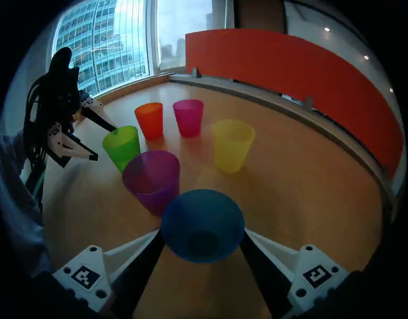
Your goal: Pour water
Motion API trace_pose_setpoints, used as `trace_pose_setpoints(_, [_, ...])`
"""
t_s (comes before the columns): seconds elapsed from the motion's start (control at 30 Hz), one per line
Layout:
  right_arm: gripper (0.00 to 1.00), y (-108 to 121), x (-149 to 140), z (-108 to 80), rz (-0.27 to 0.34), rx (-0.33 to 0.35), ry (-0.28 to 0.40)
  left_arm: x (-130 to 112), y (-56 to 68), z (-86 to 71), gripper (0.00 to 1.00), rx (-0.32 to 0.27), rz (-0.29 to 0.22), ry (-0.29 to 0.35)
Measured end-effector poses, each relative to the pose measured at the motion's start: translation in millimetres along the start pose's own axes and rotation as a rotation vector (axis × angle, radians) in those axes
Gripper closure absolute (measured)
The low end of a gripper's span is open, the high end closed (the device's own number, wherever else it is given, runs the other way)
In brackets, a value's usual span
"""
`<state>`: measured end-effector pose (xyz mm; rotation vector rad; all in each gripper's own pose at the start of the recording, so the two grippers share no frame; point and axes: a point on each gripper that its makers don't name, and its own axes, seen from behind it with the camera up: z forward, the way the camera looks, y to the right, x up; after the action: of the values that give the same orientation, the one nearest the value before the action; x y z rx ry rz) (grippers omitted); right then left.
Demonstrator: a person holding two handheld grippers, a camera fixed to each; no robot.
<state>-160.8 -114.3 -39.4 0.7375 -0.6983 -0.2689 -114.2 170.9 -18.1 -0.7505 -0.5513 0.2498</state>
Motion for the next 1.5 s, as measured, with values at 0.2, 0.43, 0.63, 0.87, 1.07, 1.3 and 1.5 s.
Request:
trace_pose_setpoints(0.2, [0.0, -1, -3, -8.7, 0.006, -0.013, 0.009, -2, -4.9, -9.0, 0.0, 0.025, -0.018, 0.015])
trace_pose_setpoints(0.43, [0.0, 4, -11, -24.2, 0.024, -0.044, 0.022, -4, -11.7, -21.9, 0.0, 0.064, -0.044, 0.037])
trace_pose_setpoints(0.63, [0.0, 12, -19, -41.6, 0.042, -0.079, 0.032, -6, -15.1, -31.3, 0.0, 0.098, -0.055, 0.055])
trace_pose_setpoints(0.87, [0.0, 23, -28, -57.4, 0.062, -0.121, 0.042, -3, -19.1, -39.1, 0.0, 0.137, -0.059, 0.081])
trace_pose_setpoints(1.07, [0.0, 31, -28, -68.7, 0.079, -0.155, 0.067, 4, -25.8, -45.4, 0.0, 0.176, -0.072, 0.113])
trace_pose_setpoints(1.3, [0.0, 52, -22, -84.3, 0.113, -0.234, 0.113, 16, -36.0, -57.4, 0.0, 0.221, -0.112, 0.176])
trace_pose_setpoints(1.5, [0.0, 67, -5, -101.1, 0.159, -0.303, 0.201, 27, -52.0, -68.9, 0.0, 0.29, -0.136, 0.231])
